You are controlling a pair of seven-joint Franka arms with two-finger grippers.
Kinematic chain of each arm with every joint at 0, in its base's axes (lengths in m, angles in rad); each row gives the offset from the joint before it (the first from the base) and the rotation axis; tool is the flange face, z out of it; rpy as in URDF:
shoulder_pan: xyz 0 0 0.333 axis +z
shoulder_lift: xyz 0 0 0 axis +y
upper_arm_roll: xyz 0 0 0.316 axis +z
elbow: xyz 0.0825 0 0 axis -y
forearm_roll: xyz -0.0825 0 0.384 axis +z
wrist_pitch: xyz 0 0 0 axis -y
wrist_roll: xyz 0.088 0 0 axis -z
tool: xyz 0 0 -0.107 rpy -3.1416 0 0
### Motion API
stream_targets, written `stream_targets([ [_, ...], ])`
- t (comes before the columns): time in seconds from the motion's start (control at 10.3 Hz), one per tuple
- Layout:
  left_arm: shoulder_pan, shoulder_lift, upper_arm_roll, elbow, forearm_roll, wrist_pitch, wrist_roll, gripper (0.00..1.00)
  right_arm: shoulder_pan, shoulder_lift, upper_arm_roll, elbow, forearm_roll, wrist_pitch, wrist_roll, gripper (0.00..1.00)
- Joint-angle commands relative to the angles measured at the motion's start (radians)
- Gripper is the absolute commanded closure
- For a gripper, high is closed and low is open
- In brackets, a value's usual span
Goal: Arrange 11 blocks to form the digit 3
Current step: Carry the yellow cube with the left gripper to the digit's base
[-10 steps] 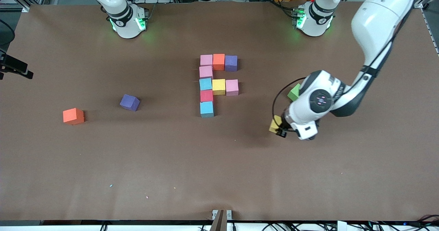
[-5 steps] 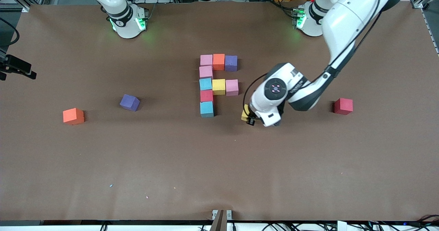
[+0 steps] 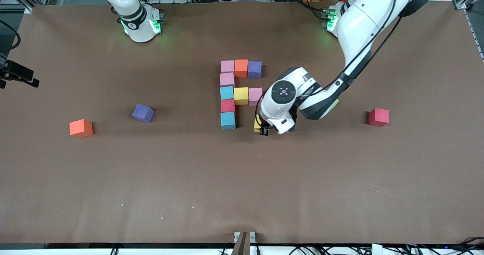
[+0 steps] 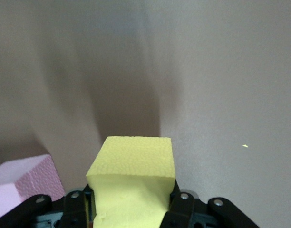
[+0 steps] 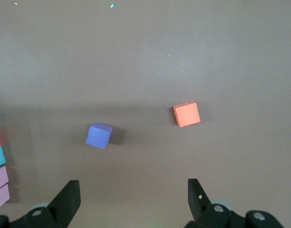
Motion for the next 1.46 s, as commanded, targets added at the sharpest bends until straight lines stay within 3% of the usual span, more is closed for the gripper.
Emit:
stream_targets([
  [0.0, -0.064, 0.064, 0.024, 0.083, -0.016, -0.003, -0.048, 1.00, -0.004, -0.004, 0.002, -0.002, -0.012, -0.008, -0.001, 0.00],
  [1.36, -0.124, 0.095, 0.038, 0.099, -0.024, 0.072, -0.239, 1.00, -0.005, -0.004, 0.000, 0.002, -0.010, -0.003, 0.001, 0.00],
])
